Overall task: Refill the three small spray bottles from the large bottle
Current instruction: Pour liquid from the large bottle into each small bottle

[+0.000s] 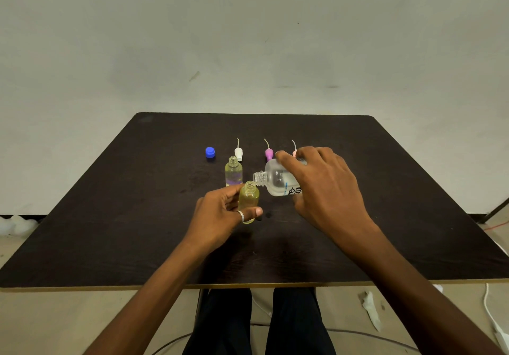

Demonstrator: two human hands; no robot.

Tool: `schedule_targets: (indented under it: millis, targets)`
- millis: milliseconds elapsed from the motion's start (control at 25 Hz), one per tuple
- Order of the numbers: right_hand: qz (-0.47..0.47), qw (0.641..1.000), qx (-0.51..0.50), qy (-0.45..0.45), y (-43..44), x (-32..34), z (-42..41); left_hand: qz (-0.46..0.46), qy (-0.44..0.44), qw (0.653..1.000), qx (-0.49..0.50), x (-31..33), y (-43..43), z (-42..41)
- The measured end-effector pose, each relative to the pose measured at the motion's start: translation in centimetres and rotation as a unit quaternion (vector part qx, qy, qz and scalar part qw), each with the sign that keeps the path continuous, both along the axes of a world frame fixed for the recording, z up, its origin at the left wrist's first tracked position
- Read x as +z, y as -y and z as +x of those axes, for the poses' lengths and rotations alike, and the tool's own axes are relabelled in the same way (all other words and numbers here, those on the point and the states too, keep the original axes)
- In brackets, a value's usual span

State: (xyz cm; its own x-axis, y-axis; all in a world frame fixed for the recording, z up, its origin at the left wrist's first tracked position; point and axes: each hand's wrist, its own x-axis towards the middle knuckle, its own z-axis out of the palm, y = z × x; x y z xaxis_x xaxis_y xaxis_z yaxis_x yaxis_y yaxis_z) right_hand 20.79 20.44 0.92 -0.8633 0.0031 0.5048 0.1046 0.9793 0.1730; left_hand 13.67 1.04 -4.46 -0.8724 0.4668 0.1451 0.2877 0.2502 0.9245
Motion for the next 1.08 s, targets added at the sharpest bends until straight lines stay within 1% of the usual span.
schedule_targets:
  millis: [240, 360, 440, 520, 640, 760, 880, 1080]
  targets:
    - [-0.011, 1.0, -0.008, 0.006, 0.1, 0.0, 0.1, 0.001, 0.011, 1.0, -0.002, -0.1, 0.0, -0.1]
    - [-0.029, 0.999, -0.012, 0.02, 0.1, 0.2, 0.1, 0.016, 0.016, 1.0, 0.001, -0.2, -0.1, -0.2]
    - [-0.062, 0.997, -0.013, 0.037, 0.1, 0.4, 0.2, 0.027, 0.016, 1.0, 0.002, 0.0, -0.2, -0.1]
    - [-0.117, 0.991, -0.014, 0.057, -0.2, 0.7, 0.2, 0.033, 0.015, 0.999, 0.002, 0.1, -0.2, -0.1]
    - [-0.23, 0.97, -0.017, 0.075, -1.0, 1.4, 0.0, 0.036, 0.023, 0.999, 0.005, 0.1, -0.2, -0.1]
    - [-0.31, 0.948, -0.029, 0.062, -2.4, 2.3, 0.1, 0.038, 0.039, 0.998, 0.009, 0.1, -0.3, -0.2]
    - [-0.349, 0.935, -0.045, 0.04, -4.0, 3.3, 0.5, 0.048, 0.047, 0.998, 0.013, 0.1, -0.7, -0.4]
    - [-0.361, 0.93, -0.065, 0.001, -5.9, 4.1, 0.9, 0.046, 0.033, 0.998, 0.027, -0.7, -4.8, -1.8]
